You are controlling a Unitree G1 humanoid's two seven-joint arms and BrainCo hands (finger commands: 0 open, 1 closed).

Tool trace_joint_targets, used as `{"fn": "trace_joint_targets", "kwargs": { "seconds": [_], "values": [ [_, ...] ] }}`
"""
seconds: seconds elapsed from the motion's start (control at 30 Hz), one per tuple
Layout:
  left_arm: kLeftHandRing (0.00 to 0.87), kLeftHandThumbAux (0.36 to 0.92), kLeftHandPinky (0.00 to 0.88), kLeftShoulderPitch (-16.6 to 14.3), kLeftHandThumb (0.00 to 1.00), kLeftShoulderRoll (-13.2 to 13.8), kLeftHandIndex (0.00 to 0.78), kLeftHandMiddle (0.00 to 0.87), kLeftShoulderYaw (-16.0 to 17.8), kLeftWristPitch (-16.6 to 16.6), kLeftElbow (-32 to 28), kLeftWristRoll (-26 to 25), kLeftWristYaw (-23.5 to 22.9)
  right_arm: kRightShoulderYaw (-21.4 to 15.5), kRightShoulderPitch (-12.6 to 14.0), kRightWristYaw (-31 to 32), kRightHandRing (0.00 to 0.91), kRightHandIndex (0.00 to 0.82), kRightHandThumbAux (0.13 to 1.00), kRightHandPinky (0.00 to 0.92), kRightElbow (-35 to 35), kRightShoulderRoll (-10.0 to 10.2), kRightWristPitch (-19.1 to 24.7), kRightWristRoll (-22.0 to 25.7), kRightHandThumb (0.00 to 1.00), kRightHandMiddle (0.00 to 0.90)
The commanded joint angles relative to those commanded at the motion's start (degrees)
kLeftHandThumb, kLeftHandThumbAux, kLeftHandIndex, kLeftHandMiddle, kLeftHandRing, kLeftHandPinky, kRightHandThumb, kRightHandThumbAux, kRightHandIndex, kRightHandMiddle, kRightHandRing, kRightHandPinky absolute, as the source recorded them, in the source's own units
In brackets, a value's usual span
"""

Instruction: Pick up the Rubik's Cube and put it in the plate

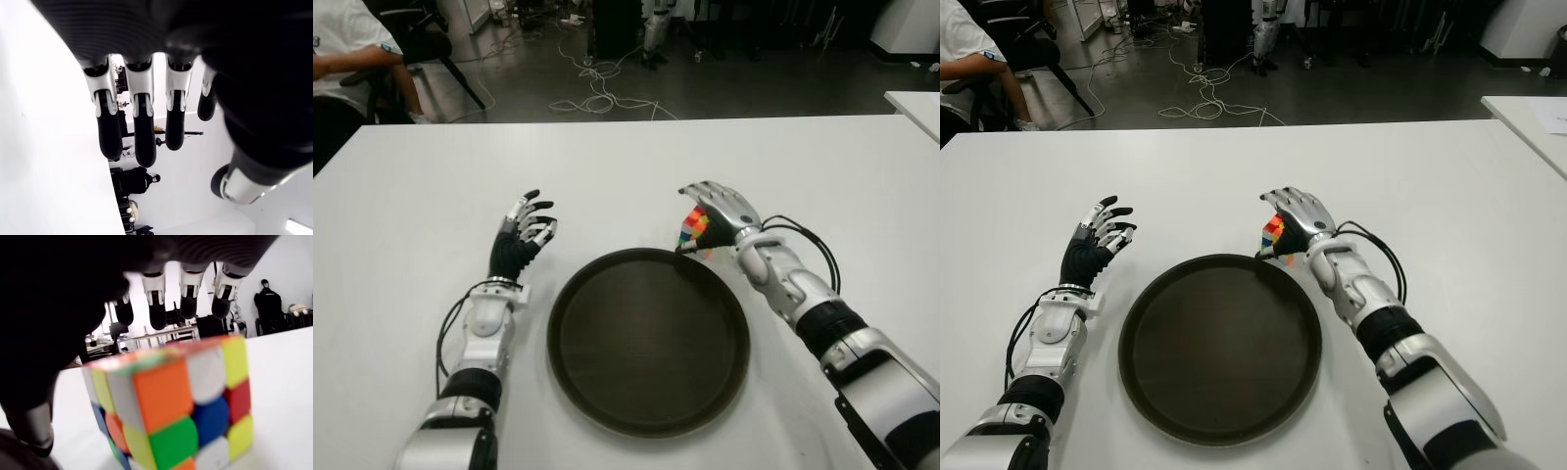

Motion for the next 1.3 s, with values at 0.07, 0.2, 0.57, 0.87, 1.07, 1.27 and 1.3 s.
{"fn": "trace_joint_targets", "kwargs": {
  "seconds": [0.07, 0.2, 0.57, 0.87, 1.07, 1.27, 1.3],
  "values": [
    [0.320, 0.697, 0.370, 0.00, 0.598, 0.04, 0.143, 0.255, 0.03, 0.15, 0.00, -0.16, -0.29, -0.03, 0.21, -0.28, 0.000, 0.000, 0.654, 0.000, -0.06, -0.01, -0.10, 0.06, 0.000, 0.000],
    [0.315, 0.697, 0.368, 0.34, 0.597, -0.02, 0.141, 0.248, -0.04, 0.49, -0.90, -0.50, -0.91, -0.06, 0.56, -1.17, 0.000, 0.000, 0.653, 0.000, 0.33, 0.00, -0.24, 0.12, 0.000, 0.000],
    [0.311, 0.709, 0.348, 0.65, 0.602, -0.30, 0.140, 0.250, 0.11, 1.61, -1.84, -0.90, -0.85, -0.40, 1.35, -2.52, 0.000, 0.000, 0.662, 0.005, 1.87, -0.21, -1.25, 0.79, 0.000, 0.000],
    [0.315, 0.720, 0.357, 0.48, 0.619, -0.12, 0.143, 0.258, -0.02, 0.55, -0.95, -0.16, -0.01, -1.10, 1.29, -2.36, 0.000, 0.000, 0.677, 0.000, 3.02, -0.23, -0.59, 1.11, 0.000, 0.000],
    [0.313, 0.722, 0.349, 0.35, 0.583, -0.02, 0.146, 0.254, 0.11, 0.53, -0.39, -0.65, -0.94, -1.51, 0.91, -3.60, 0.000, 0.000, 0.670, 0.000, 4.88, 0.09, -0.79, 1.44, 0.000, 0.000],
    [0.315, 0.717, 0.354, 0.26, 0.588, -0.02, 0.148, 0.259, 0.13, 0.60, -0.29, -0.61, -0.96, -1.49, 0.37, -4.42, 0.000, 0.000, 0.676, 0.002, 6.30, 0.34, -1.00, 1.38, 0.000, 0.000],
    [0.315, 0.718, 0.355, 0.25, 0.599, -0.03, 0.148, 0.259, 0.12, 0.67, -0.28, -0.55, -0.85, -1.51, 0.26, -4.56, 0.000, 0.000, 0.677, 0.003, 6.61, 0.41, -0.99, 1.39, 0.000, 0.000]
  ]
}}
